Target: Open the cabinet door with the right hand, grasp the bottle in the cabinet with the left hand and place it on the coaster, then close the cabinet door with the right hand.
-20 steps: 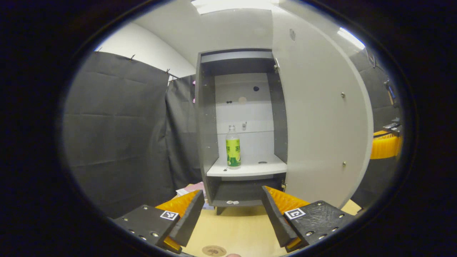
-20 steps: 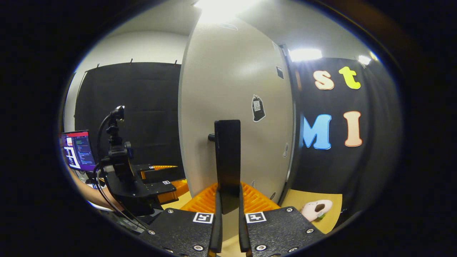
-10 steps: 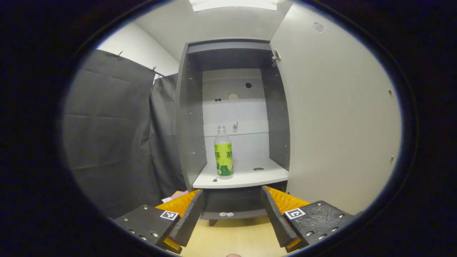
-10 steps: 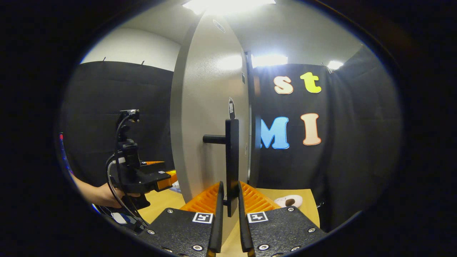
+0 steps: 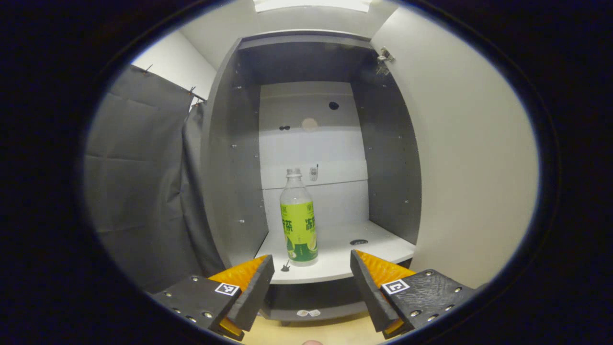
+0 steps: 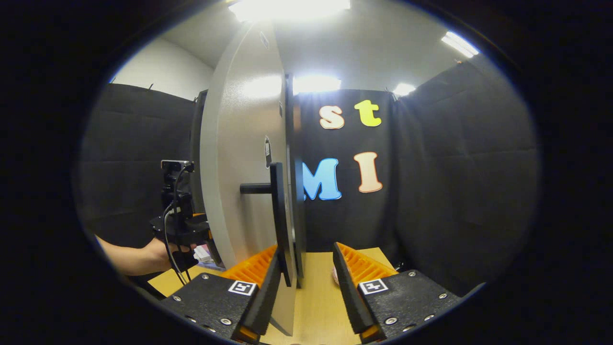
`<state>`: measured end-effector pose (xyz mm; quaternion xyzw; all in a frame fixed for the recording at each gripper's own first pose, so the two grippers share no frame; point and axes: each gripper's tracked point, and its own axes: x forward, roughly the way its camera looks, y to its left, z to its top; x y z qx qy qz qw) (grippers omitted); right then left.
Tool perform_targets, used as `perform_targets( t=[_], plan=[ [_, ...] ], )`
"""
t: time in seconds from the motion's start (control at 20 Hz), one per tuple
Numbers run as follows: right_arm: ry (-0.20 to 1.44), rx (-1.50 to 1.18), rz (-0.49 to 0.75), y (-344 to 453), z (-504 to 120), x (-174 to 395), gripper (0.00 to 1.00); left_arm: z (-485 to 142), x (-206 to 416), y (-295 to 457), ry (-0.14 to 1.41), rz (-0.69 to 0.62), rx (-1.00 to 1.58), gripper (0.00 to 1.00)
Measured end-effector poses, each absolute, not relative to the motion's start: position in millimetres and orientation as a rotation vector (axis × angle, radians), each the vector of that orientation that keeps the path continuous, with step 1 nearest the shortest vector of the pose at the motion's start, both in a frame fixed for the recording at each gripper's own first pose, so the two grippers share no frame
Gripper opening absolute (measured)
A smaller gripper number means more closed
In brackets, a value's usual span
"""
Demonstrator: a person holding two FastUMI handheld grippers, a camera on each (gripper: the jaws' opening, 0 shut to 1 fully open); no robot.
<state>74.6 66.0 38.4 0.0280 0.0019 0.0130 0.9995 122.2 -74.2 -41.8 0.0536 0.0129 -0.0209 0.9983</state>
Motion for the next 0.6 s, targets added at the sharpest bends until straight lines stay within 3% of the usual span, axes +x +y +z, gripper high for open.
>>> perform_targets(
  t=[0.1,0.15,0.5,0.55,0.6],
  plan=[
    [0.007,0.066,0.005,64.0,36.6,75.1,0.75,-41.1,138.5,-74.4,0.013,-0.057,0.105,0.95],
    [0.011,0.070,-0.002,63.4,36.5,74.1,0.76,-41.3,147.9,-73.6,0.007,-0.061,0.109,0.91],
    [0.014,0.101,0.000,64.7,32.0,77.0,0.82,-42.2,220.9,-55.6,-0.002,-0.047,0.136,0.91],
    [0.016,0.105,-0.003,62.9,31.9,76.2,0.82,-42.5,229.5,-53.6,-0.003,-0.043,0.137,0.84],
    [0.017,0.109,-0.010,60.4,32.0,72.8,0.84,-41.9,238.3,-51.9,-0.006,-0.046,0.135,0.84]
  ],
)
